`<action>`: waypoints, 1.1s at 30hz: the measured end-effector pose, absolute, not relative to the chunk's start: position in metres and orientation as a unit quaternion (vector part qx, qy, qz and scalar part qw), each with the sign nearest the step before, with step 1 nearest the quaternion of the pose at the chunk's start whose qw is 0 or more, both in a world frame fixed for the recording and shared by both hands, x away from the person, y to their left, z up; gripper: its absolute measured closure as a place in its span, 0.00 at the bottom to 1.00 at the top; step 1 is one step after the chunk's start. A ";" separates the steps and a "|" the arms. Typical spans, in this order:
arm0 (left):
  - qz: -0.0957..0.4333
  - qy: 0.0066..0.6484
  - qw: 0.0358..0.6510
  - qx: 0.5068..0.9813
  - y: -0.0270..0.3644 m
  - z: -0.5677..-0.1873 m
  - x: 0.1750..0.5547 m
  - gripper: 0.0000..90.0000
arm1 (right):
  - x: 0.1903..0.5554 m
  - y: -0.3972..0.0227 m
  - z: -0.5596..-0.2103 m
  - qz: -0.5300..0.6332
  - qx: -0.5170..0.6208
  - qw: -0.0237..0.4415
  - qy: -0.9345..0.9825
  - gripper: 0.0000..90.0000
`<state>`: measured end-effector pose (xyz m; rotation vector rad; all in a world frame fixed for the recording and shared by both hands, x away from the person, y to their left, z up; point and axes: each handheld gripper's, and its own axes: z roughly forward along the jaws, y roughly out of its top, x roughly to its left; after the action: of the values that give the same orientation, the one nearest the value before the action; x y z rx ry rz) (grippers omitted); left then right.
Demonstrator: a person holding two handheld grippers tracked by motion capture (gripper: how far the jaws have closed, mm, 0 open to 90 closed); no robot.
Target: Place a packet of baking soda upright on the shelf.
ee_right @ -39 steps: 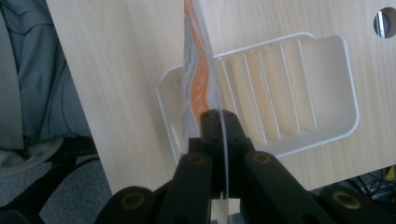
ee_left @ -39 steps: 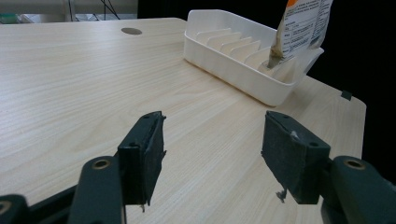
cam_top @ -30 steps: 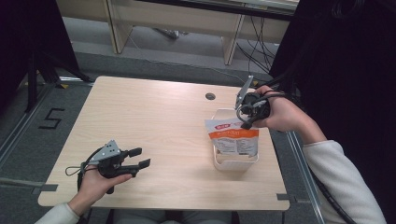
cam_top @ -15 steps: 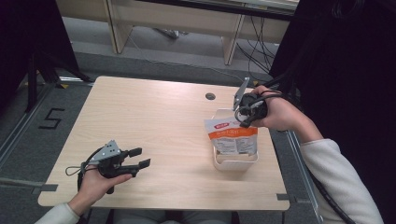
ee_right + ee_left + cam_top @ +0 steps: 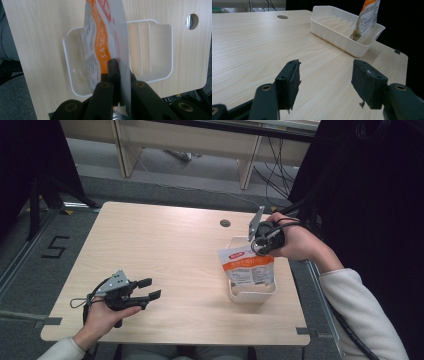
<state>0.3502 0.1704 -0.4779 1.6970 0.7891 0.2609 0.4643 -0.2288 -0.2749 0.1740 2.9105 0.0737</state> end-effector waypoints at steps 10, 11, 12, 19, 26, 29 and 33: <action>0.113 0.335 0.587 0.729 0.171 -0.478 0.351 0.43 | 0.466 -0.232 -0.286 0.026 0.041 0.110 0.993 1.00; 0.113 0.338 0.586 0.728 0.171 -0.478 0.351 0.43 | 0.466 -0.233 -0.286 0.025 0.043 0.112 0.992 1.00; 0.112 0.339 0.585 0.728 0.170 -0.478 0.350 0.43 | 0.464 -0.233 -0.286 0.024 0.057 0.108 0.992 1.00; 0.112 0.338 0.586 0.728 0.170 -0.478 0.350 0.43 | 0.464 -0.235 -0.287 0.024 0.056 0.106 0.993 1.00; 0.112 0.338 0.586 0.728 0.170 -0.478 0.350 0.43 | 0.464 -0.238 -0.290 0.024 0.058 0.101 0.993 1.00; 0.110 0.337 0.588 0.727 0.170 -0.478 0.351 0.43 | 0.463 -0.240 -0.291 0.023 0.064 0.102 0.993 1.00; 0.110 0.337 0.588 0.727 0.170 -0.478 0.351 0.43 | 0.463 -0.242 -0.294 0.018 0.071 0.095 0.993 1.00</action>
<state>0.3508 0.1700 -0.4784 1.6951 0.7841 0.2567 0.4626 -0.2418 -0.2935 0.2091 2.9437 0.0529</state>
